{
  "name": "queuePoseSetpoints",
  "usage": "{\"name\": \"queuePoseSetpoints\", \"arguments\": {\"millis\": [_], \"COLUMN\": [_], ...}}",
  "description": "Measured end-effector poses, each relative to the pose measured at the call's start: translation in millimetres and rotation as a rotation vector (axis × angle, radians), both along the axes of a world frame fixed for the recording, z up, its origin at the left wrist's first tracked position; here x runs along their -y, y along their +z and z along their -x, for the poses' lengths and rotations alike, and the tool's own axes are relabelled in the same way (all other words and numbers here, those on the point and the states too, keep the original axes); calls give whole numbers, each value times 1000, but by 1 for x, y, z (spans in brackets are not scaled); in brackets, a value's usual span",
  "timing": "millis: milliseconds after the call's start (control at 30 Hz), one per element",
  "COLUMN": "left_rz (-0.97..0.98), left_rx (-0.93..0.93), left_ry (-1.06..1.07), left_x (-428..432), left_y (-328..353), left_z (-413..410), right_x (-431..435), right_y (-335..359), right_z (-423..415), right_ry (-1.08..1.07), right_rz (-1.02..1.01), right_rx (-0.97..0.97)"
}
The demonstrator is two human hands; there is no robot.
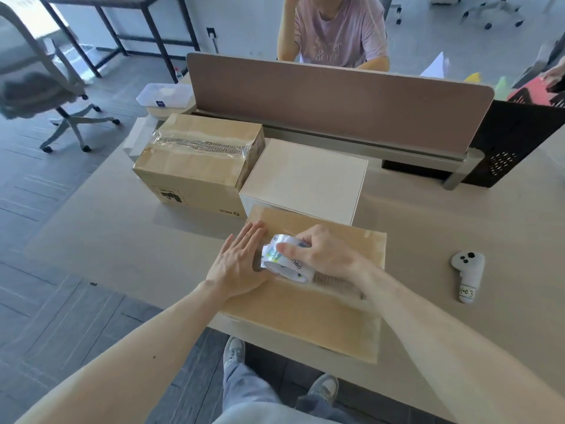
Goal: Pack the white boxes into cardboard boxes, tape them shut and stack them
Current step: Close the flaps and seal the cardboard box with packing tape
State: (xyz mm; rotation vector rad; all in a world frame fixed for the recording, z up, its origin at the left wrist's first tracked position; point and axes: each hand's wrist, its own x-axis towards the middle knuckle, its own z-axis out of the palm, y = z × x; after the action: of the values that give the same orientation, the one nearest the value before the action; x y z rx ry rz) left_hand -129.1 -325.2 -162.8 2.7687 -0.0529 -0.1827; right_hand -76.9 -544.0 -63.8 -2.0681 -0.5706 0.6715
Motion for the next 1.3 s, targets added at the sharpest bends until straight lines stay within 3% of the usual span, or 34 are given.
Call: {"name": "queuePoseSetpoints", "arguments": {"millis": [133,367,633,867,1067,1200,1300], "left_rz": [9,-79,-265,-66,281,344,205], "left_rx": [0,-46,-30,15,90,143,150], "left_ry": [7,-18,-65,-93,99,110,-2], "left_x": [1,2,20,47,37,31,32], "left_y": [1,5,9,14,10,5,6], "left_z": [-1,0,4,11,10,10,8], "right_x": [-12,40,39,37,21,4,10], "right_y": [14,-7,-17,-12,23,33,24], "right_z": [2,-1,4,3,9,11,10], "right_ry": [44,-16,-117,-97,-87,-82,-82], "right_rz": [21,242,180,213,-2,-99,-61], "right_rx": [102,10,38,50,221,294,319]}}
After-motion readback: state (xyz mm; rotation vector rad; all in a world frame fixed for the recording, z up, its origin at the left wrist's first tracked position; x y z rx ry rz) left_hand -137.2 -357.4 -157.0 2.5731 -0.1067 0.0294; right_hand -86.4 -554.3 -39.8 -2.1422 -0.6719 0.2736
